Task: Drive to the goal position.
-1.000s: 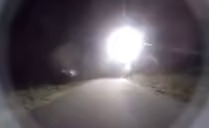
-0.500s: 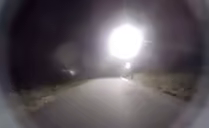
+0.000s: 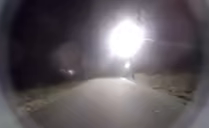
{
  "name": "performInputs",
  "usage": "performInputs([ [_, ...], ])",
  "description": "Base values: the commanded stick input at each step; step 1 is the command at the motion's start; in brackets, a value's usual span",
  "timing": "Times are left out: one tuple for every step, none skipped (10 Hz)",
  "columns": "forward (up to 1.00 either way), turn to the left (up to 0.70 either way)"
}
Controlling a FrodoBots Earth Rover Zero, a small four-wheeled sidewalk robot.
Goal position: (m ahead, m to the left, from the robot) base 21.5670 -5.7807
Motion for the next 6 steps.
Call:
performInputs([
  [1.00, 0.03],
  [1.00, 0.03],
  [1.00, 0.03],
  [1.00, 0.03],
  [1.00, 0.03],
  [1.00, 0.03],
])
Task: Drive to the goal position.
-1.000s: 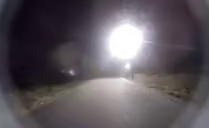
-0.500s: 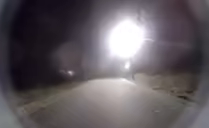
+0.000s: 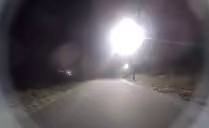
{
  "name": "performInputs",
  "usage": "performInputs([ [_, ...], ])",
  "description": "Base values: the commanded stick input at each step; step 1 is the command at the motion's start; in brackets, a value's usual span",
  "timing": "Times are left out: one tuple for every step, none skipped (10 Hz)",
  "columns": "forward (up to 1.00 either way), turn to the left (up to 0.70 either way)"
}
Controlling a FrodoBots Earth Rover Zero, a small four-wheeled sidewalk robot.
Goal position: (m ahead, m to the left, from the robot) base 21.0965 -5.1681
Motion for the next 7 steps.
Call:
performInputs([
  [1.00, 0.03],
  [1.00, 0.03],
  [1.00, 0.03],
  [1.00, 0.03],
  [1.00, 0.03],
  [1.00, 0.03],
  [1.00, 0.03],
])
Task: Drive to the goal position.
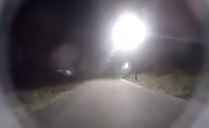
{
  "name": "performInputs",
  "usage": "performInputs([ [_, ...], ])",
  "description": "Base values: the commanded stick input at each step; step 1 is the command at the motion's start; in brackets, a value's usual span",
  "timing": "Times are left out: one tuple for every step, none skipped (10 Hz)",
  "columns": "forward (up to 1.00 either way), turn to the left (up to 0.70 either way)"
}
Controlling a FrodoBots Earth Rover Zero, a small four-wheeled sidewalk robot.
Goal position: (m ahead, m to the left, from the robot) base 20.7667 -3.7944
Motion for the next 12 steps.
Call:
performInputs([
  [1.00, 0.03],
  [1.00, 0.03],
  [1.00, 0.03],
  [1.00, 0.03],
  [1.00, 0.03],
  [1.00, 0.03],
  [1.00, 0.03],
  [1.00, 0.03],
  [1.00, 0.03],
  [1.00, 0.03],
  [1.00, 0.03],
  [1.00, 0.03],
])
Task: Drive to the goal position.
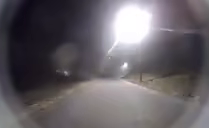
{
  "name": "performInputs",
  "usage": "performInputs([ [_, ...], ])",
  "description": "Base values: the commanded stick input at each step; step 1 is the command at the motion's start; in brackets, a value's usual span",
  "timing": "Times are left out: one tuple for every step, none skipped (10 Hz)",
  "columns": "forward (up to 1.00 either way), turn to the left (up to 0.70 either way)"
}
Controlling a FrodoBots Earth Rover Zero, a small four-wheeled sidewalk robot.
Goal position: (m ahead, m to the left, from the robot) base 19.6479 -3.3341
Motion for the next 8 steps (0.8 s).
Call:
performInputs([
  [1.00, 0.03],
  [1.00, 0.03],
  [1.00, 0.03],
  [1.00, 0.03],
  [1.00, 0.03],
  [1.00, 0.03],
  [1.00, 0.03],
  [1.00, 0.03],
])
